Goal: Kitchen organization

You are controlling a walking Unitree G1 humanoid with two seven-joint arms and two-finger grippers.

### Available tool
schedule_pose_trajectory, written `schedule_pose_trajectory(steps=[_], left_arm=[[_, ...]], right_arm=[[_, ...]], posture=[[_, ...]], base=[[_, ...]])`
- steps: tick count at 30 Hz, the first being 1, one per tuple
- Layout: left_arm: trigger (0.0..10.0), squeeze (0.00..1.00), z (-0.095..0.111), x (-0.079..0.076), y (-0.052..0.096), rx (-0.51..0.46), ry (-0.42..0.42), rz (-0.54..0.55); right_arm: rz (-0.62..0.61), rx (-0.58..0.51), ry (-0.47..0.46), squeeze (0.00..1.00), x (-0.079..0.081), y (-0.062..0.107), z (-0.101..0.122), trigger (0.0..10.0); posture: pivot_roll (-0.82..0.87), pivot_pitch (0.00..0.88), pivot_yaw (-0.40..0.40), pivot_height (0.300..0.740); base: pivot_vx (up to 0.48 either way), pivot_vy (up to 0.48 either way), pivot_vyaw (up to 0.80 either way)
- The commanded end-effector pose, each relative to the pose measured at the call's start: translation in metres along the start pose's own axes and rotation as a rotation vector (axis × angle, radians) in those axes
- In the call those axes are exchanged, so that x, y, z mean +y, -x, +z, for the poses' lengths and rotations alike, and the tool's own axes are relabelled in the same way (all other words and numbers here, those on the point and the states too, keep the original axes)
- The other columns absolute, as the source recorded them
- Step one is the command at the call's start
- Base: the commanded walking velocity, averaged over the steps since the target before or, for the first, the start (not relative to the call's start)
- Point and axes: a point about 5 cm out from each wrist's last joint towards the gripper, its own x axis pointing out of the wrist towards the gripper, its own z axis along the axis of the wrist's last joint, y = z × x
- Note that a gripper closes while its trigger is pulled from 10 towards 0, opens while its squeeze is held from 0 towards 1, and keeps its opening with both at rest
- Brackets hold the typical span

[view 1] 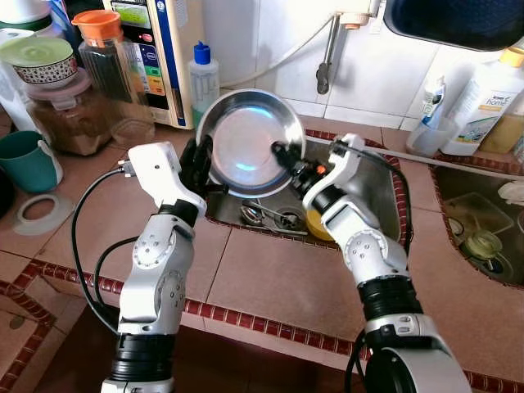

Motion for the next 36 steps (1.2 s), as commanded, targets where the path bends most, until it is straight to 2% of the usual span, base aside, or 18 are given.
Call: schedule_pose_trajectory(steps=[1,8,13,16,18,19,22,25,28,31,36], left_arm=[[10.0,1.00,0.004,-0.010,-0.001,-0.014,-0.019,-0.049],[10.0,1.00,-0.005,-0.016,0.006,0.036,-0.025,-0.109],[10.0,1.00,-0.009,-0.020,0.010,0.062,-0.042,-0.139],[10.0,1.00,-0.016,-0.021,0.016,0.102,-0.047,-0.154],[10.0,1.00,-0.020,-0.022,0.020,0.129,-0.043,-0.162],[10.0,1.00,-0.020,-0.022,0.020,0.129,-0.043,-0.162],[10.0,1.00,-0.028,-0.025,0.029,0.171,-0.049,-0.180],[10.0,1.00,-0.033,-0.025,0.038,0.204,-0.072,-0.198],[10.0,1.00,-0.034,-0.024,0.041,0.215,-0.092,-0.205],[10.0,1.00,-0.038,-0.013,0.053,0.251,-0.148,-0.199],[10.0,1.00,-0.039,-0.009,0.057,0.264,-0.159,-0.193]], right_arm=[[-0.052,-0.020,0.011,0.00,-0.006,0.000,0.004,0.0],[-0.137,-0.050,0.039,0.00,-0.016,-0.002,0.010,0.0],[-0.205,-0.061,0.101,0.00,-0.024,-0.003,0.013,0.0],[-0.308,-0.041,0.247,0.00,-0.036,-0.002,0.014,0.0],[-0.353,-0.020,0.312,0.00,-0.041,-0.001,0.011,0.0],[-0.353,-0.020,0.312,0.00,-0.041,-0.001,0.011,0.0],[-0.364,0.010,0.445,0.00,-0.044,0.000,0.005,0.0],[-0.365,0.031,0.503,0.00,-0.047,0.000,0.002,0.0],[-0.372,0.047,0.523,0.00,-0.049,0.001,0.000,0.0],[-0.405,0.122,0.622,0.00,-0.059,0.008,-0.011,0.0],[-0.419,0.148,0.637,0.00,-0.063,0.011,-0.017,0.0]], posture=[[0.12,0.030,-0.023,0.740],[0.12,0.032,-0.023,0.740],[0.13,0.033,-0.022,0.740],[0.13,0.033,-0.020,0.740],[0.13,0.032,-0.018,0.740],[0.13,0.032,-0.018,0.740],[0.14,0.034,-0.019,0.740],[0.15,0.038,-0.021,0.740],[0.15,0.039,-0.020,0.740],[0.16,0.042,-0.019,0.740],[0.16,0.041,-0.018,0.740]], base=[[0.000,0.000,0.00],[0.000,0.000,0.00],[0.000,0.000,0.00],[0.000,0.000,0.00],[0.000,0.000,0.00],[0.000,0.000,0.00],[0.000,0.000,0.00],[0.000,0.000,0.00],[0.000,0.000,0.00],[0.000,0.000,0.00],[0.000,0.000,0.00]])
